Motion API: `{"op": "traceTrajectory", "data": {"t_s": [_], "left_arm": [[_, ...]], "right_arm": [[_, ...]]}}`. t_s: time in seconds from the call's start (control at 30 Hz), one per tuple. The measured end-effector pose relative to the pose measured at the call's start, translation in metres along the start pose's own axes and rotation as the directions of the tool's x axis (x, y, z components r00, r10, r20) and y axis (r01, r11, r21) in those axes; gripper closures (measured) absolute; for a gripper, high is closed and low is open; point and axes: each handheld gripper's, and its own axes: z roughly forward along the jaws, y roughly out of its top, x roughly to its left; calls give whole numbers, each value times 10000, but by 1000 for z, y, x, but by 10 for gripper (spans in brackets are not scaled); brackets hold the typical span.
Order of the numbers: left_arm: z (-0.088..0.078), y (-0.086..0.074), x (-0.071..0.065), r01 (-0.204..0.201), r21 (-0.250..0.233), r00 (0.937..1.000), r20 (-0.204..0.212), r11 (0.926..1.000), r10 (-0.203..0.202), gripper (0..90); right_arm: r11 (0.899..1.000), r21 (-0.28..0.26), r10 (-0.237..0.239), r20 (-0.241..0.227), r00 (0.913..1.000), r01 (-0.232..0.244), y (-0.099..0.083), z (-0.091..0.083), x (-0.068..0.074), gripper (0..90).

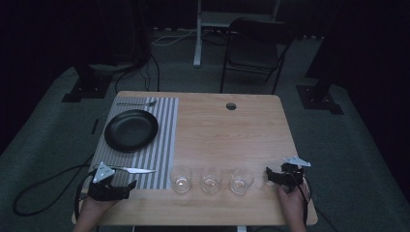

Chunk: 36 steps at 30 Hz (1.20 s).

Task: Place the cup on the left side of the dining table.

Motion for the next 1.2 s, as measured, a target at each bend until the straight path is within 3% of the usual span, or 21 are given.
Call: {"op": "traceTrajectory", "data": {"t_s": [0.17, 0.47, 0.7, 0.83, 0.97, 1.2], "left_arm": [[0, 6, -5, -200, 71, 9994, 293, 9998, 197, 41], [-1, 24, -15, -573, -292, 9948, 824, 9979, 595, 50], [5, 35, -26, -920, -294, 9856, 1395, 9953, 952, 50], [10, 42, -31, -1116, -335, 9822, 1485, 9932, 1154, 50], [12, 48, -35, -1184, -449, 9742, 1880, 9919, 1248, 50], [16, 59, -47, -1594, -553, 9610, 2200, 9857, 1678, 51]], "right_arm": [[10000, 1, 1, 0, 10000, -1, 0, 0, 0, 122], [10000, 0, 0, -1, 10000, 0, 0, 0, 0, 122], [10000, 1, 0, -1, 10000, 0, 0, 0, 0, 122], [10000, 0, -1, -1, 10000, 1, 0, 0, 0, 122], [10000, 1, -2, -1, 10000, 2, 0, 0, 0, 122], [10000, -10, -20, 0, 10000, 20, 0, 0, 0, 122]]}}
